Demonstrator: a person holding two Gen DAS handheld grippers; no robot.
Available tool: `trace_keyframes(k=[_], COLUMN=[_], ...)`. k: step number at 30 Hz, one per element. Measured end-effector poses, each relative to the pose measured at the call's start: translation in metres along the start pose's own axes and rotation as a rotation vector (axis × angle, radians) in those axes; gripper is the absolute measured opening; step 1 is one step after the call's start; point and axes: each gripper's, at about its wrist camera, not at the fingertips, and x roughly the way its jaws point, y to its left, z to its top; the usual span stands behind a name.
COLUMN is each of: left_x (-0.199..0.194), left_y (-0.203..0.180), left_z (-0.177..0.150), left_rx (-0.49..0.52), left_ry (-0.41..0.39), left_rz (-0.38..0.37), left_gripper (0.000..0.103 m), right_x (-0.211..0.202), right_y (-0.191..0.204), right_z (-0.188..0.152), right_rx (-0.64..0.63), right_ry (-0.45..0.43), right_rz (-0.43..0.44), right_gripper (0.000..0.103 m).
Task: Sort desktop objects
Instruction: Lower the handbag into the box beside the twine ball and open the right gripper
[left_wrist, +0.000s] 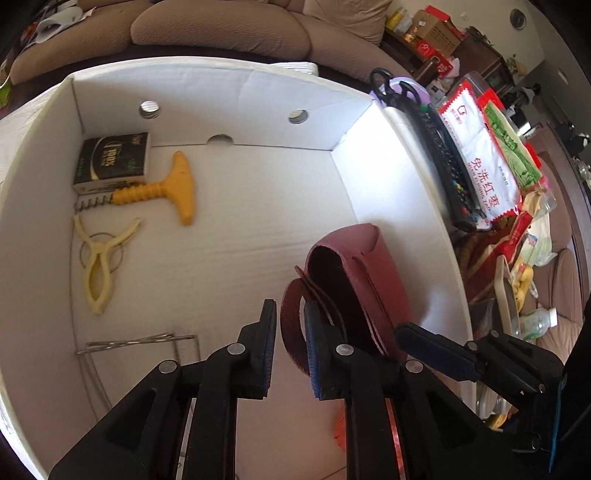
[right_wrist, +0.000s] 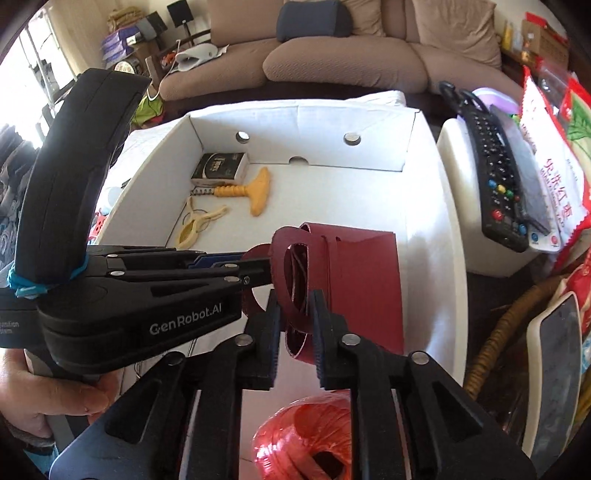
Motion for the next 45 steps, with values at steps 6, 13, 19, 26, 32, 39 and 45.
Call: trace_keyframes(k=[6,13,19,26,32,39,45], left_x=[-0.001,-0.014,-0.023,-0.033,-0.02,0.011,0.026], left_y=[0.018,0.029,0.035,0.051,0.048,0.012,-0.013], left_z=[-0.006,-0.009,-0.013,-0.016,-0.019,-0.011,0.002], left_rx=[-0.04,-0.1,-0.08,-0.148,-0.151,-0.104,-0.103], left_ry=[-0.001,-0.029,-0.022,-0.062,-0.011,0.036,0.033], left_rz=[0.04,0.04,0.057,0.057,-0.024,-0.07,-0.112], left_gripper=[0.05,0.056,0.056,0.056,0.056,0.056,0.057], right_x=[-0.009,-0.019,-0.024,-0.048,-0.061,-0.065,-0.071], right_y=[0.0,-0.017,-0.018,-0.022,-0.019,-0.015,-0.028], right_z=[-0.011,-0.014,-0.013,-0.016,-0.02,-0.022,-0.03], right_rx=[0.008,0.055,0.11,0.045,0.013,0.01,0.022], right_ry=[-0.01,-0.025,-0.086,-0.125,-0.149,-0.155,-0.154], right_rz=[0.002,0.036,0.034,-0.062,-0.062,-0.022,-0.021], right_gripper=[0.031,0.038,0.039,0.039,0.039,0.039,0.039])
